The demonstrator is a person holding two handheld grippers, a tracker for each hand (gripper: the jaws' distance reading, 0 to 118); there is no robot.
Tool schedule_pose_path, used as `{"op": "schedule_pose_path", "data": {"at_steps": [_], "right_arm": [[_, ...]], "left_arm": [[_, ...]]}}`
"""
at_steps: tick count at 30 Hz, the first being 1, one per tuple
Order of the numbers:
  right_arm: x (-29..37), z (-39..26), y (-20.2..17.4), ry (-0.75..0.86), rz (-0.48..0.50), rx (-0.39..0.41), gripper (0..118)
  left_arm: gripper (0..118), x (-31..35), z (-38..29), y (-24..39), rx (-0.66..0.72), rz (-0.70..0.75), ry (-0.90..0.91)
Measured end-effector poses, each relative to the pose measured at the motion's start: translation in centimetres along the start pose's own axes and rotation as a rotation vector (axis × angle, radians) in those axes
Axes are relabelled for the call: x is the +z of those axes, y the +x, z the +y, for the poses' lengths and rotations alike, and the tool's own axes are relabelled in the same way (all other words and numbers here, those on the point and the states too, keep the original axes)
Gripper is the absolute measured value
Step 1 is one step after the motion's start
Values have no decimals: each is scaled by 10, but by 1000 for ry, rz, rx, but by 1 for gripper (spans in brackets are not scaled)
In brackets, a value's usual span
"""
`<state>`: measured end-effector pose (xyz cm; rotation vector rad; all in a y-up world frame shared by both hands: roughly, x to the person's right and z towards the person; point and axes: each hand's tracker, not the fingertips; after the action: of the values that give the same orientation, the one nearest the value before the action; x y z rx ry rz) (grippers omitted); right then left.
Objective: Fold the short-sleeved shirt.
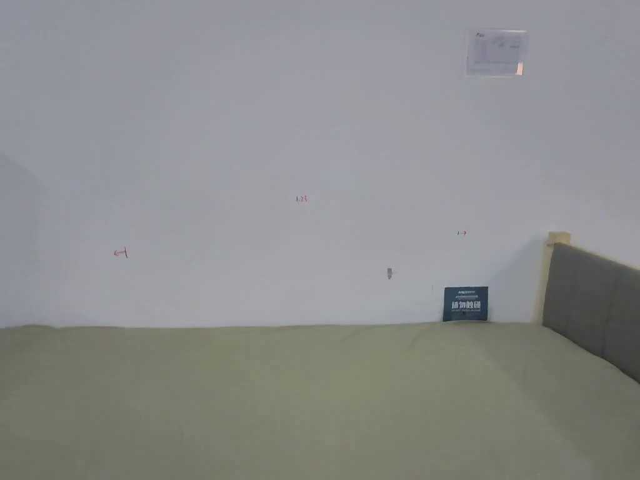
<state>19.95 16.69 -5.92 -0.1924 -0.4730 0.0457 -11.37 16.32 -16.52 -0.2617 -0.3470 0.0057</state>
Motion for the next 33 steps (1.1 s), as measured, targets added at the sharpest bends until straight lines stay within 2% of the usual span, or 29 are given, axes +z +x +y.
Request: {"op": "schedule_pose_path", "data": {"at_steps": [6,13,20,33], "right_arm": [[-6,1,-10,-23,4,-25,118],[-7,1,-19,-46,8,-8,118],[-4,1,-19,-34,30,-15,118],[-2,5,-12,-40,49,-40,118]], "left_arm": [[118,-7,3,-2,2,15,-18],[118,-10,-1,-6,-32,18,-14],[118,-6,-4,-12,2,31,-27],[118,-4,-7,2,-47,-7,-13]]}}
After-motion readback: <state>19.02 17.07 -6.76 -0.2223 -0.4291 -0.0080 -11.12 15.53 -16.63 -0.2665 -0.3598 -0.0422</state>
